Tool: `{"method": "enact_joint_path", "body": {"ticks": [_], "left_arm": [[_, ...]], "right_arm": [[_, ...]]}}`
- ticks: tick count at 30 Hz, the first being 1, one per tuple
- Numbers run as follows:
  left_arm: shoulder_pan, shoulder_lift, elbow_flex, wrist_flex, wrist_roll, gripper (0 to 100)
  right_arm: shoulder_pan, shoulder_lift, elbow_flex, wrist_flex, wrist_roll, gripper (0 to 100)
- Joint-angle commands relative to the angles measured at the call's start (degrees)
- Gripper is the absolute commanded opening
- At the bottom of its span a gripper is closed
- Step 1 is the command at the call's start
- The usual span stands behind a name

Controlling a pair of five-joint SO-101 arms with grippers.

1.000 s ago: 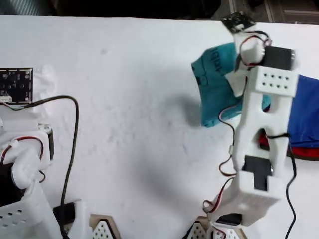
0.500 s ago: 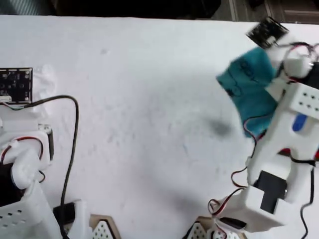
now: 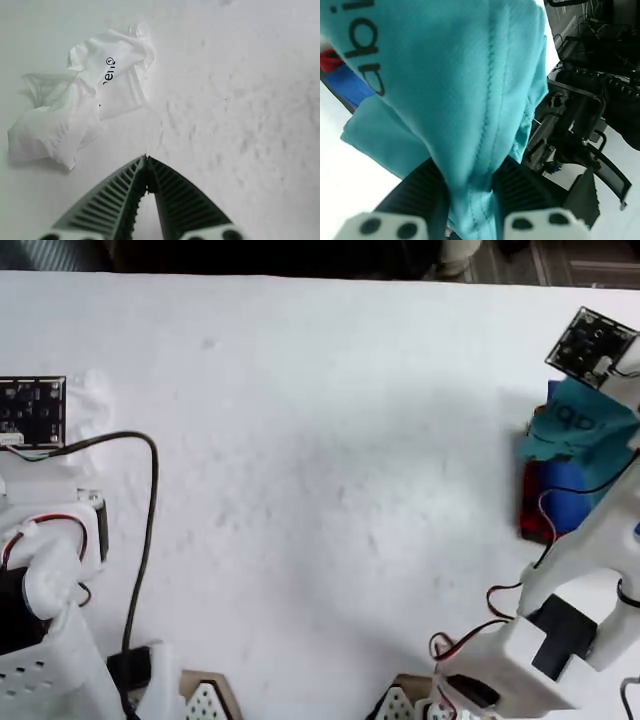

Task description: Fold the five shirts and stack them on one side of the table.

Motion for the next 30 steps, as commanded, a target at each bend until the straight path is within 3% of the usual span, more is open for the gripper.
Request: {"method": "enact_joint_path", "body": {"ticks": [1, 13, 30], "left_arm": [[-0.13, -0.40, -0.18, -1.05, -0.35, 2], [-0.13, -0.40, -0.09, -0.97, -0.35, 2], [-0.04, -0.22, -0.09, -1.14, -0.35, 2]], "right_arm": [[0.75, -0.57, -2.37, -3.03, 1.67, 1.9], [4.00, 6.90, -2.81, -4.88, 9.67, 1.9], [5.85, 5.32, -1.41, 0.92, 11.52, 1.9]]}}
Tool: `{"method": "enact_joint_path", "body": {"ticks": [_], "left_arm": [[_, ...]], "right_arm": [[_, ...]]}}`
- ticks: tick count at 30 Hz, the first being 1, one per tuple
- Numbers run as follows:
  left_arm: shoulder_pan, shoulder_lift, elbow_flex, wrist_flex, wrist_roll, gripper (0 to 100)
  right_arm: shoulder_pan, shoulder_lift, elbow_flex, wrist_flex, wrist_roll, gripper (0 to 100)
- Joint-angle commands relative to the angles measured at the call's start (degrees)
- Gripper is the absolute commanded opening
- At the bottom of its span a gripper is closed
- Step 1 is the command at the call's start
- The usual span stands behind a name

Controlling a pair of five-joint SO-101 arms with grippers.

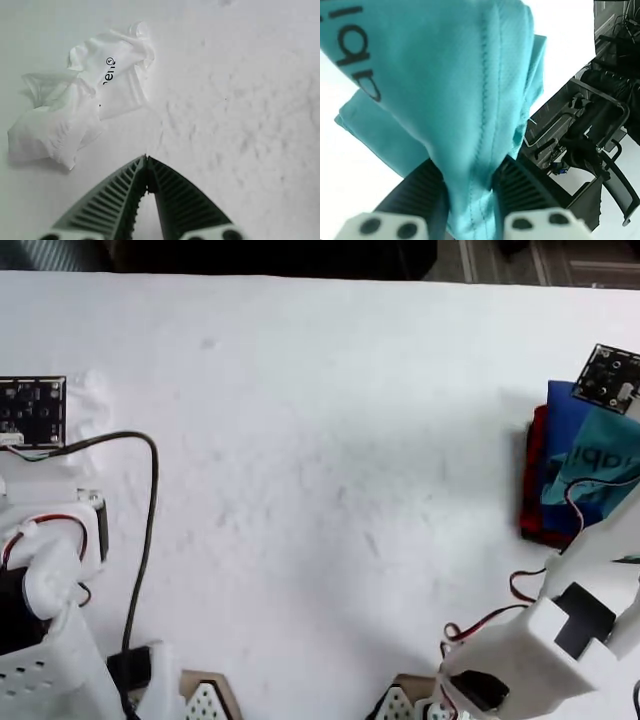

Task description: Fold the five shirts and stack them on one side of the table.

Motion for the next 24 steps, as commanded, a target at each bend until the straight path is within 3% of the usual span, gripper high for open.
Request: {"method": "enact_joint_path", "body": {"ticks": [1, 8, 14, 16, 22, 24], "left_arm": [[-0.04, -0.22, -0.09, -1.14, -0.35, 2], [-0.04, -0.04, -0.09, -1.14, -0.35, 2], [-0.04, -0.04, -0.09, -1.14, -0.35, 2], [-0.04, -0.04, 0.00, -1.14, -0.35, 2], [-0.04, -0.40, 0.00, -0.70, -0.35, 2], [-0.04, -0.40, 0.00, -0.62, -0.35, 2]], "right_arm": [[0.66, -1.63, -0.70, 0.22, 0.26, 1.9], [-0.92, 7.78, -1.23, -1.80, 0.18, 1.9], [-2.95, 15.87, -1.23, -15.34, -0.44, 2.2], [-4.09, 18.24, -1.23, -21.76, -4.48, 3.5], [-5.23, 24.57, -1.23, -36.09, -21.01, 33.3], [-5.23, 25.27, -1.23, -36.26, -23.21, 34.6]]}}
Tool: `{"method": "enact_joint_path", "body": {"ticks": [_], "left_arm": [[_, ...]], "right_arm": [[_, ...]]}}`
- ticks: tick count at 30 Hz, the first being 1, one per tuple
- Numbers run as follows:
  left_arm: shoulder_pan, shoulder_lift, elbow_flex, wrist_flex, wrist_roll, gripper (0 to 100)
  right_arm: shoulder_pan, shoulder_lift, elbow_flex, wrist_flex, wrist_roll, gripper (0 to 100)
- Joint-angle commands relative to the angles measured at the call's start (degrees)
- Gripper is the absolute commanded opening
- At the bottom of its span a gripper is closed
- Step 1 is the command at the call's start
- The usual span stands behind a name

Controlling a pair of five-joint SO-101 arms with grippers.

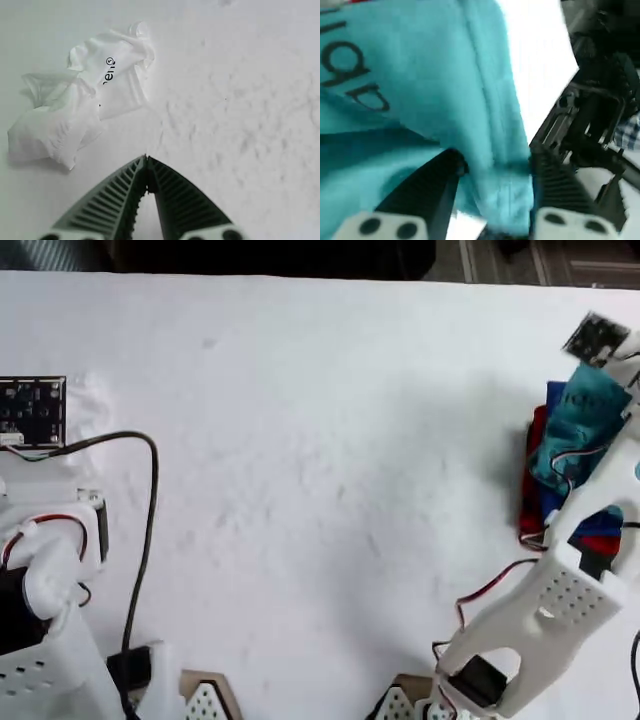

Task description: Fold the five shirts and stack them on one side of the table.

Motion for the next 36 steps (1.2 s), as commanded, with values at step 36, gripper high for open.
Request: {"method": "enact_joint_path", "body": {"ticks": [36], "left_arm": [[-0.04, -0.22, -0.09, -1.05, -0.26, 2]], "right_arm": [[13.14, 0.13, -8.88, 34.15, -10.55, 1.8]]}}
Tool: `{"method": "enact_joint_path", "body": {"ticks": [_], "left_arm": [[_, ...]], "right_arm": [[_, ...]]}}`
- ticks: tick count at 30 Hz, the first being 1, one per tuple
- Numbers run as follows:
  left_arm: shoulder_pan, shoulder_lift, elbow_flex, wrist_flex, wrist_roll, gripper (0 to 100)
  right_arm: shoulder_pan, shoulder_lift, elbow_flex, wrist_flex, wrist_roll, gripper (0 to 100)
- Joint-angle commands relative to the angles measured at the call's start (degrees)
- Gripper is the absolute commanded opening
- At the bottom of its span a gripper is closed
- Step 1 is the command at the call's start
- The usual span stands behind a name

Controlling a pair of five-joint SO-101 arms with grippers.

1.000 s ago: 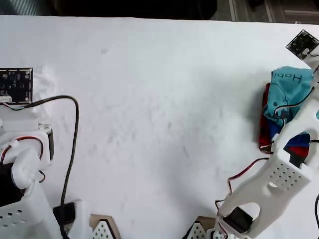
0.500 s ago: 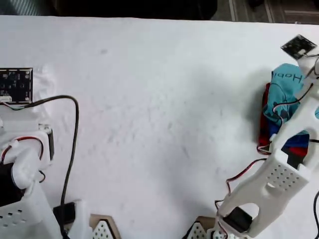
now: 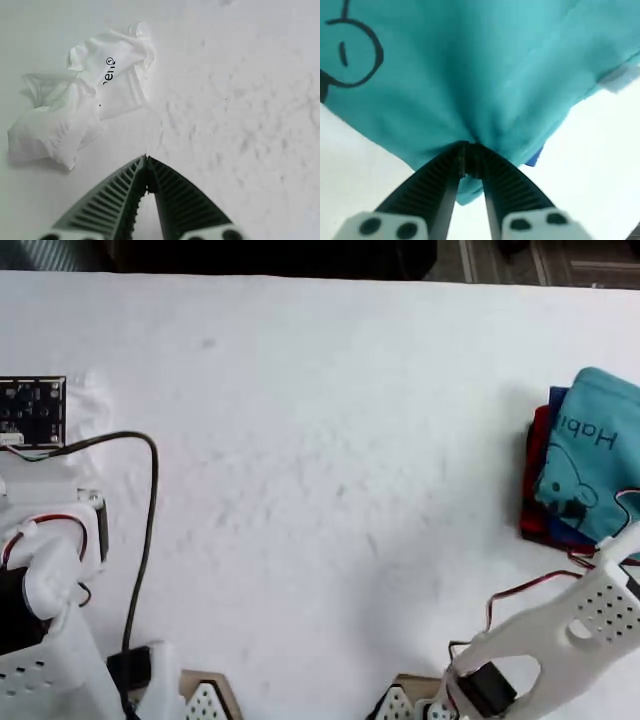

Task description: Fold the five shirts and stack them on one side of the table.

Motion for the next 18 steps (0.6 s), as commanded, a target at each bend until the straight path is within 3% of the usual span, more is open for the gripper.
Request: {"method": "enact_joint_path", "body": {"ticks": [1, 9, 18], "left_arm": [[-0.04, -0.13, -0.09, -1.14, -0.26, 2], [-0.04, -0.40, -0.09, -1.14, -0.26, 2], [-0.04, -0.40, -0.09, -0.97, -0.26, 2]], "right_arm": [[-2.95, -7.52, -3.16, 1.10, -2.37, 1.8], [-11.65, -12.09, 1.58, 1.19, -12.48, 1.8], [-10.95, -12.62, 27.25, 1.19, -13.36, 1.8]]}}
